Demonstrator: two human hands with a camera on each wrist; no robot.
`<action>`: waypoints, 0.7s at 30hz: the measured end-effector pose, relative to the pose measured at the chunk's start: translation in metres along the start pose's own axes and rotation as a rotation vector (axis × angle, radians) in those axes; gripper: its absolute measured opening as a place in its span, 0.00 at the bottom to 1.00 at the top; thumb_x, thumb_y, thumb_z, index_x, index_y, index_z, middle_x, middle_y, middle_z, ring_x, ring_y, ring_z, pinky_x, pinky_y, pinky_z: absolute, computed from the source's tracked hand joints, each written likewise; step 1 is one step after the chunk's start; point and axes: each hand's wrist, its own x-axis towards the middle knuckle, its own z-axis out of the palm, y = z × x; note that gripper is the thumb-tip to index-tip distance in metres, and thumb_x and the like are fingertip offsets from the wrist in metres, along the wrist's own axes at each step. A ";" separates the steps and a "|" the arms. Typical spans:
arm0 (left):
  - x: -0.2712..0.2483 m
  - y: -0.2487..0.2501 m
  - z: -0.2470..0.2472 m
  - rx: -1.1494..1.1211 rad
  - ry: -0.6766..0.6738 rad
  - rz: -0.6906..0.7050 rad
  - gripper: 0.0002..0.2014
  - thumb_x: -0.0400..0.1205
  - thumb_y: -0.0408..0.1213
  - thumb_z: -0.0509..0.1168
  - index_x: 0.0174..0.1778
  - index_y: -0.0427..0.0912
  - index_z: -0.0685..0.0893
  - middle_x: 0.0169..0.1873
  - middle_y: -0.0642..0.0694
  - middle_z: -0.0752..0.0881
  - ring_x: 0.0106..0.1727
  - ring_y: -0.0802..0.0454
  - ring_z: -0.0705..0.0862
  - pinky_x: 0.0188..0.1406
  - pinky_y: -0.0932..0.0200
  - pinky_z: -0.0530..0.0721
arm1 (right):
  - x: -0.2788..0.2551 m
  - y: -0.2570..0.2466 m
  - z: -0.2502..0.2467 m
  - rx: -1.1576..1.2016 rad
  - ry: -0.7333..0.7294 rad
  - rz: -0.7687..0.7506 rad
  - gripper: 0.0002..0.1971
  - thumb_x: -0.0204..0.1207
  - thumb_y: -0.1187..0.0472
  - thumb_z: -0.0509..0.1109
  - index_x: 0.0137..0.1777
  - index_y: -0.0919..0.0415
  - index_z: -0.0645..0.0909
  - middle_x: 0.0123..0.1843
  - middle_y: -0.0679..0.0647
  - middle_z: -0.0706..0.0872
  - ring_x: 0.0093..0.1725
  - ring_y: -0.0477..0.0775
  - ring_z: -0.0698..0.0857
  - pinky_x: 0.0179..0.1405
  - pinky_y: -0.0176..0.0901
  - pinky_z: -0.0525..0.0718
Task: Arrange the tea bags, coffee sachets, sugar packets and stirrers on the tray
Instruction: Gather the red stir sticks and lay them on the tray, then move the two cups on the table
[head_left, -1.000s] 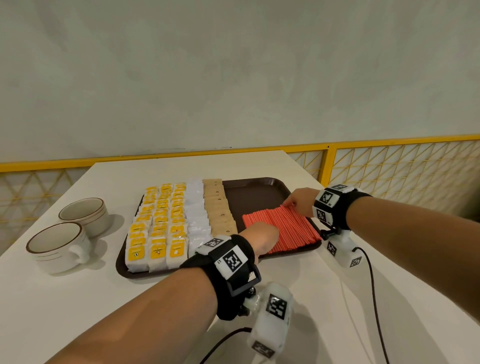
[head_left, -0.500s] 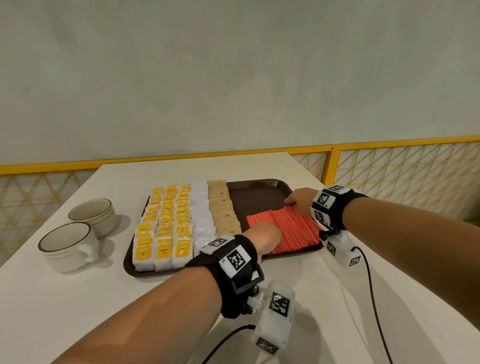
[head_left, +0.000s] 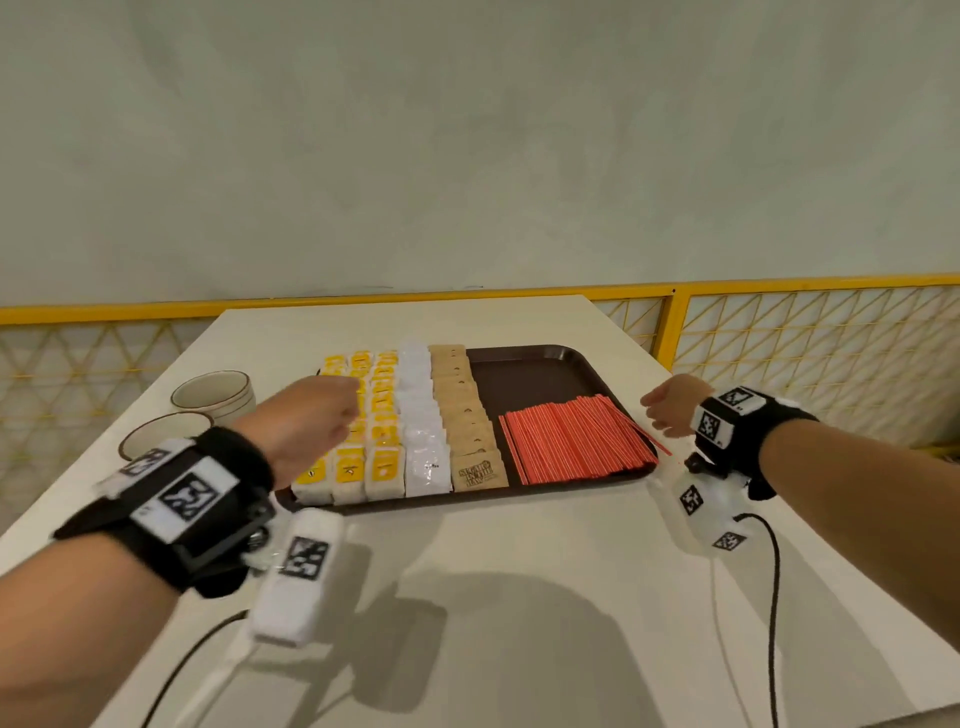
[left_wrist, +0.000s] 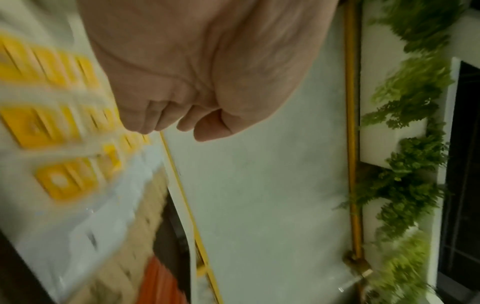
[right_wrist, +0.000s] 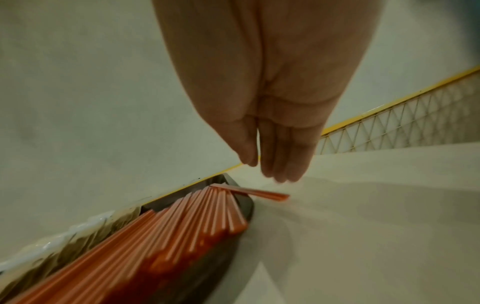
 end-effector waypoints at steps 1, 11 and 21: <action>0.001 -0.002 -0.013 -0.011 0.048 0.005 0.12 0.88 0.31 0.53 0.62 0.36 0.79 0.43 0.46 0.77 0.46 0.55 0.76 0.68 0.54 0.70 | 0.000 0.001 0.001 0.053 0.000 0.029 0.14 0.79 0.71 0.66 0.64 0.70 0.81 0.55 0.65 0.86 0.51 0.63 0.87 0.48 0.48 0.89; 0.015 -0.031 -0.061 0.073 0.188 -0.186 0.19 0.83 0.35 0.59 0.70 0.39 0.74 0.80 0.39 0.63 0.82 0.44 0.58 0.79 0.46 0.54 | -0.013 -0.011 0.007 -0.193 -0.032 -0.019 0.13 0.72 0.68 0.75 0.57 0.65 0.87 0.53 0.60 0.90 0.54 0.58 0.88 0.59 0.51 0.86; 0.019 -0.041 -0.056 0.129 0.259 -0.225 0.18 0.85 0.27 0.55 0.70 0.26 0.73 0.76 0.33 0.68 0.80 0.42 0.61 0.77 0.52 0.58 | -0.016 -0.020 -0.006 -0.175 -0.061 -0.027 0.09 0.72 0.72 0.74 0.51 0.70 0.86 0.36 0.61 0.89 0.29 0.50 0.88 0.30 0.35 0.85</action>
